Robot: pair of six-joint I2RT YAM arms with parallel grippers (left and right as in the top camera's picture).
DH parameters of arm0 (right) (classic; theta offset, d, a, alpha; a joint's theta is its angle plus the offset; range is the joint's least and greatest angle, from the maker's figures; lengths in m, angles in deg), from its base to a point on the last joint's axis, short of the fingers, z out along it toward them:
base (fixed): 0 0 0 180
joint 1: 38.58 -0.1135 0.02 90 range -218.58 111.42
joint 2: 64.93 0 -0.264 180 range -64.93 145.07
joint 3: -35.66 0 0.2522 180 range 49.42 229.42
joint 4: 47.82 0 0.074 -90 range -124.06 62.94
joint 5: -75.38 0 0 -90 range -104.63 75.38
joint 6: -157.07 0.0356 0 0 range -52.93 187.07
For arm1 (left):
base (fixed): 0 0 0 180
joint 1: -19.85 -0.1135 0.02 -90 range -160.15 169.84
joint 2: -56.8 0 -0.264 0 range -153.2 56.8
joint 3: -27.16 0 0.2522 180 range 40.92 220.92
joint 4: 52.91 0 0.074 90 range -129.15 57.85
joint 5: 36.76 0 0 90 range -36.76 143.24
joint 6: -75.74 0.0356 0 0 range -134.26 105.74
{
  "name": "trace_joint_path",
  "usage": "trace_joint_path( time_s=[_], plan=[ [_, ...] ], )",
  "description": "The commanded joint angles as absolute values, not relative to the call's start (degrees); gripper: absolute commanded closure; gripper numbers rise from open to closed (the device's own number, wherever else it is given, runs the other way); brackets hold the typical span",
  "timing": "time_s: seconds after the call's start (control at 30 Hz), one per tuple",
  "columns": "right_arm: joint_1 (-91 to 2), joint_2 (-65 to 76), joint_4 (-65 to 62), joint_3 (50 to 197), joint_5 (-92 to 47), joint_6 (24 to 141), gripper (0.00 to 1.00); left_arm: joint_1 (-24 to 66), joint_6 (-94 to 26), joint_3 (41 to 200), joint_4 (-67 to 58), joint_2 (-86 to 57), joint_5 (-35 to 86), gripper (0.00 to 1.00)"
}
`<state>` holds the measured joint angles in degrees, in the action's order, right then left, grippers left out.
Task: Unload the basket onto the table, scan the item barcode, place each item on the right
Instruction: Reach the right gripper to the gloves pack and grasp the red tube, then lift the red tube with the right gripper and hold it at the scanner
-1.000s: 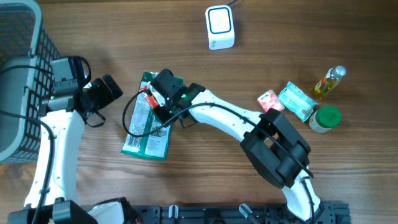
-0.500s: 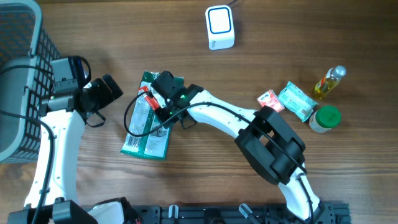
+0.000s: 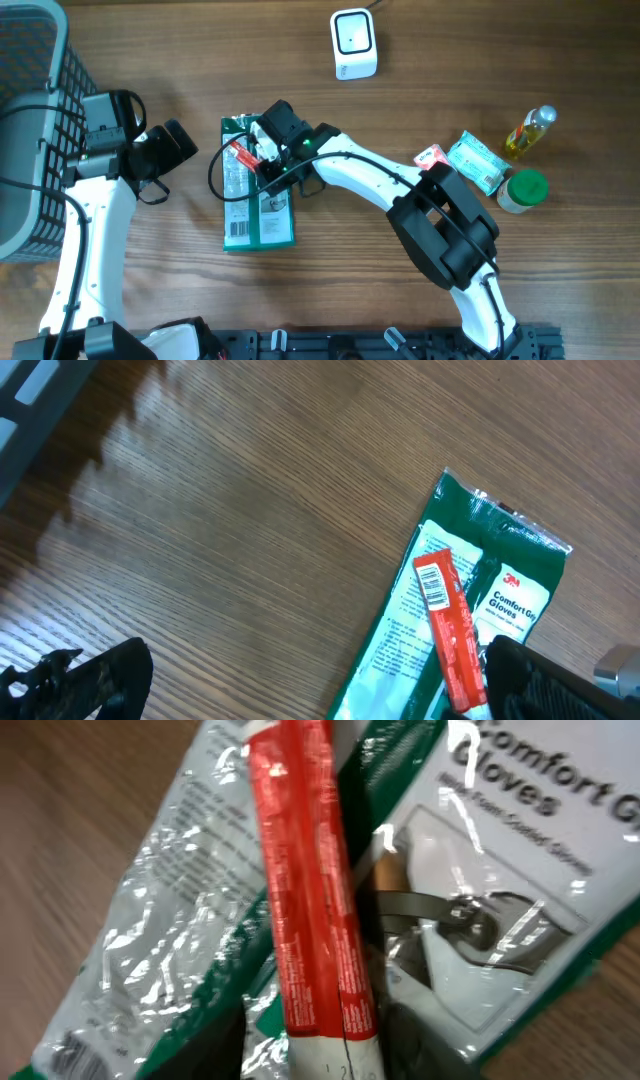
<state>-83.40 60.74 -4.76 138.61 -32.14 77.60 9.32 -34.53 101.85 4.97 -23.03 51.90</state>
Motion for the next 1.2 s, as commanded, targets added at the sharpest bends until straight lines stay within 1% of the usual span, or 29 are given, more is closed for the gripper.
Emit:
trace_joint_path(
  time_s=[0.0, 0.03, 0.17, 0.23, 0.67, 0.97, 1.13, 1.17],
  plan=[
    [-82.7, 59.2, -4.9, 140.3, -37.2, 77.8, 0.65, 9.1, -34.4, 102.1, 4.8, -23.2, 52.3, 0.0],
    [-82.7, 59.2, -4.8, 140.3, -37.0, 77.7, 0.66, 9.1, -34.4, 102.1, 4.8, -23.2, 52.3, 0.0],
    [-82.6, 59.2, -4.8, 140.3, -35.6, 77.6, 0.67, 9.1, -34.4, 102.1, 4.8, -23.2, 52.3, 0.0],
    [-82.2, 59.2, -4.9, 140.3, -35.6, 77.5, 0.69, 9.1, -34.4, 102.1, 4.8, -23.2, 52.3, 0.0],
    [-82.0, 59.4, -3.4, 137.3, -34.0, 77.7, 0.69, 9.1, -34.4, 102.1, 4.8, -23.2, 52.3, 0.0],
    [-82.2, 58.8, -3.8, 138.3, -34.2, 77.7, 0.69, 9.1, -34.4, 102.1, 4.8, -23.2, 52.3, 0.0],
    [-82.8, 59.3, -2.6, 137.0, -33.9, 77.7, 0.77, 9.1, -34.4, 102.1, 4.8, -23.2, 52.3, 0.0],
    [-82.8, 59.4, -2.6, 136.7, -33.9, 77.7, 0.81, 9.1, -34.4, 102.1, 4.8, -23.2, 52.3, 0.0]
  ],
)
